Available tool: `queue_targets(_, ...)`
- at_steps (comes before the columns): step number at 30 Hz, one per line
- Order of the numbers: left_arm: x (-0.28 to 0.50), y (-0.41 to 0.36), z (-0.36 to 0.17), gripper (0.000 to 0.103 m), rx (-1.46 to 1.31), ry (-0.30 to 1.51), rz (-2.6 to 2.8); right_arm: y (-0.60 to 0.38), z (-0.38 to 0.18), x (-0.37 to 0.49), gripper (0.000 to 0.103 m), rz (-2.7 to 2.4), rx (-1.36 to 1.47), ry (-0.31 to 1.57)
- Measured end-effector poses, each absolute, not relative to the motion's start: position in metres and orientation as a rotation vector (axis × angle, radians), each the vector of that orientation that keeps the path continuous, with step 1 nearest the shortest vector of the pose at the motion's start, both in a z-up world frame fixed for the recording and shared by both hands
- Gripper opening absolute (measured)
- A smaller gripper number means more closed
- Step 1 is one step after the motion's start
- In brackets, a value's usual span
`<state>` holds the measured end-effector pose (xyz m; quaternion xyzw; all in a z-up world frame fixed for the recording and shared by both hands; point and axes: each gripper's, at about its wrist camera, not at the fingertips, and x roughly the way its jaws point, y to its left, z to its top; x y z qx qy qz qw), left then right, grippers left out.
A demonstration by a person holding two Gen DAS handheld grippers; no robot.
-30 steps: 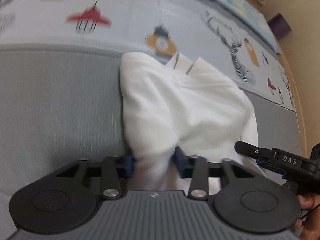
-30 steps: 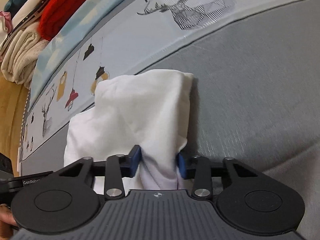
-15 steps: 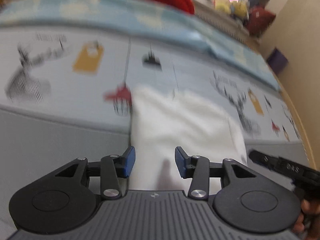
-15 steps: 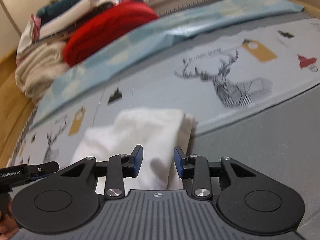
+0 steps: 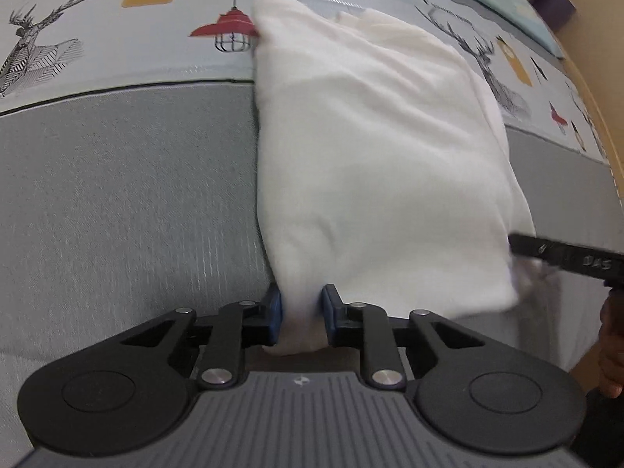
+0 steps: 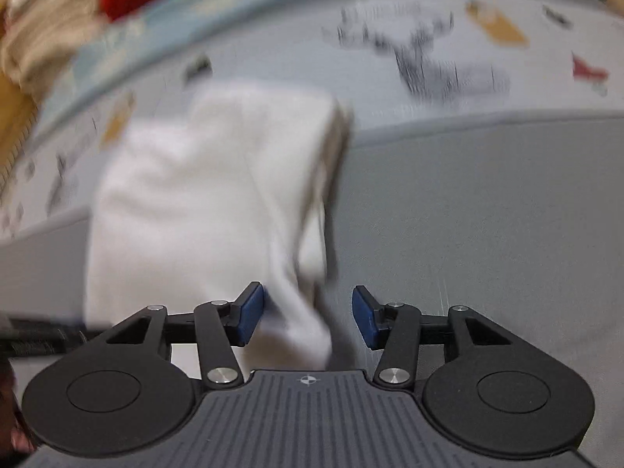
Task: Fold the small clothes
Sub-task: 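Release the shirt and lift both grippers away from the bundle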
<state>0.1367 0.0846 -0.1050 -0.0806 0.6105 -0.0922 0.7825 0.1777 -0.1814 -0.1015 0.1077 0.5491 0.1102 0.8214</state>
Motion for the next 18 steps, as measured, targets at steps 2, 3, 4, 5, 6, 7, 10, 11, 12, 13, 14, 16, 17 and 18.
queue_targets(2, 0.129, 0.082, -0.104, 0.026, -0.136, 1.325, -0.189, -0.190, -0.111, 0.172, 0.053, 0.160, 0.211, 1.256)
queue_targets(3, 0.124, 0.080, -0.103, 0.029, -0.113, 1.326, -0.180, -0.195, -0.113, 0.171, 0.053, 0.128, 0.222, 1.277)
queue_targets(4, 0.119, 0.080, -0.102, 0.034, -0.093, 1.327, -0.168, -0.203, -0.113, 0.168, 0.053, 0.100, 0.246, 1.287)
queue_targets(5, 0.114, 0.082, -0.100, 0.036, -0.076, 1.323, -0.153, -0.210, -0.110, 0.165, 0.053, 0.086, 0.279, 1.288)
queue_targets(6, 0.108, 0.082, -0.095, 0.036, -0.051, 1.310, -0.136, -0.215, -0.107, 0.160, 0.048, 0.069, 0.285, 1.284)
queue_targets(7, 0.102, 0.084, -0.090, 0.039, -0.019, 1.294, -0.111, -0.217, -0.102, 0.155, 0.046, 0.024, 0.235, 1.275)
queue_targets(10, 0.077, 0.088, -0.058, 0.063, 0.073, 1.191, -0.016, -0.223, -0.079, 0.137, 0.047, -0.082, 0.062, 1.180)
queue_targets(11, 0.068, 0.089, -0.045, 0.075, 0.074, 1.141, -0.005, -0.229, -0.064, 0.130, 0.047, -0.086, 0.088, 1.111)
queue_targets(12, 0.057, 0.089, -0.032, 0.081, 0.066, 1.085, 0.001, -0.234, -0.048, 0.123, 0.047, -0.076, 0.128, 1.040)
queue_targets(13, 0.045, 0.089, -0.018, 0.089, 0.055, 1.029, 0.006, -0.237, -0.028, 0.110, 0.050, -0.054, 0.166, 0.948)
queue_targets(14, 0.034, 0.087, -0.007, 0.094, 0.047, 0.987, 0.011, -0.237, -0.014, 0.099, 0.053, -0.034, 0.182, 0.887)
queue_targets(16, 0.013, 0.076, 0.010, 0.099, 0.032, 0.920, 0.019, -0.233, 0.010, 0.069, 0.074, 0.023, 0.192, 0.784)
queue_targets(17, 0.004, 0.069, 0.015, 0.102, 0.023, 0.892, 0.024, -0.229, 0.017, 0.057, 0.079, 0.051, 0.186, 0.753)
queue_targets(18, -0.009, 0.063, 0.020, 0.102, 0.009, 0.859, 0.031, -0.226, 0.021, 0.047, 0.088, 0.080, 0.174, 0.727)
